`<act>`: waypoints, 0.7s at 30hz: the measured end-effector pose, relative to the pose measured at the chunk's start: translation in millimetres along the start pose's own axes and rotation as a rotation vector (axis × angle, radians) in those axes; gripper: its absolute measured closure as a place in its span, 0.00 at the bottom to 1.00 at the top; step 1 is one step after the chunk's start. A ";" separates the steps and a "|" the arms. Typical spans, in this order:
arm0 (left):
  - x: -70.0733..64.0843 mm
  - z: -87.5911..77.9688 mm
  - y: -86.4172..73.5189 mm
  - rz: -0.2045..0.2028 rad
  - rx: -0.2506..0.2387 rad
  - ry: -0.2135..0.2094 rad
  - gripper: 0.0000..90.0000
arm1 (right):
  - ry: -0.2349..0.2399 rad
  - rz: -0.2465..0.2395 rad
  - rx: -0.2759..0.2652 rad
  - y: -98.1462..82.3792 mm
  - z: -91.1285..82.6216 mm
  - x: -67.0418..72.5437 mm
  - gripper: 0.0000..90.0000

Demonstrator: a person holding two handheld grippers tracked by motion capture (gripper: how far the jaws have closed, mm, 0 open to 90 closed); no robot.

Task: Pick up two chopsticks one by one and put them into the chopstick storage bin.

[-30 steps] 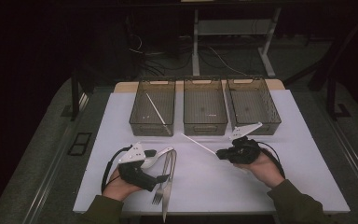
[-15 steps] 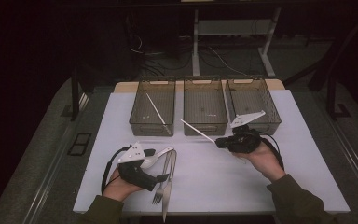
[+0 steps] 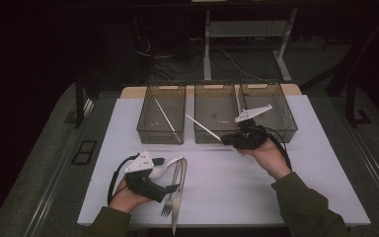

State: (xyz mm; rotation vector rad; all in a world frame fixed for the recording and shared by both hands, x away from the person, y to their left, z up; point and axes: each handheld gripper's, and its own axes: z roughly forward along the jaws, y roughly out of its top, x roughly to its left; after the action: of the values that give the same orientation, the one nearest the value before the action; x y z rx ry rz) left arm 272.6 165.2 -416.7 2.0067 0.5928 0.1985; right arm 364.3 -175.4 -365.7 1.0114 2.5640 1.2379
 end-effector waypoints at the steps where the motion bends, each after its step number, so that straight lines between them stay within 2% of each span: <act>1: 0.1 -0.1 0.0 0.000 0.001 0.001 0.00 | -0.003 0.003 -0.001 2.7 0.8 -0.2 0.94; 8: 0.1 0.0 0.0 -0.002 -0.006 0.004 0.00 | -0.016 0.006 -0.006 34.4 11.7 -2.0 0.94; 11: 0.0 -0.5 0.0 -0.003 -0.011 0.006 0.00 | -0.016 0.009 -0.008 42.3 16.0 -2.2 0.94; 12: -0.5 0.0 -0.1 -0.009 -0.018 0.006 0.00 | -0.017 0.014 -0.005 50.2 21.0 -1.2 0.94; 15: -0.7 0.2 0.1 -0.005 -0.014 0.005 0.00 | -0.021 0.019 0.001 58.1 26.3 -0.3 0.94; 17: -0.7 0.2 0.2 -0.008 -0.015 0.007 0.00 | -0.023 0.003 0.000 66.0 33.3 -0.7 0.94; 21: 0.0 -0.5 -0.2 -0.010 -0.022 0.012 0.00 | -0.025 0.012 0.013 83.3 47.8 1.4 0.94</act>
State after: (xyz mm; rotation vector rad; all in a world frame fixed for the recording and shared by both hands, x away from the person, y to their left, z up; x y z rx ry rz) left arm 272.4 165.6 -416.6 1.9825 0.6054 0.2100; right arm 424.2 -106.4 -335.8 1.0389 2.5544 1.2055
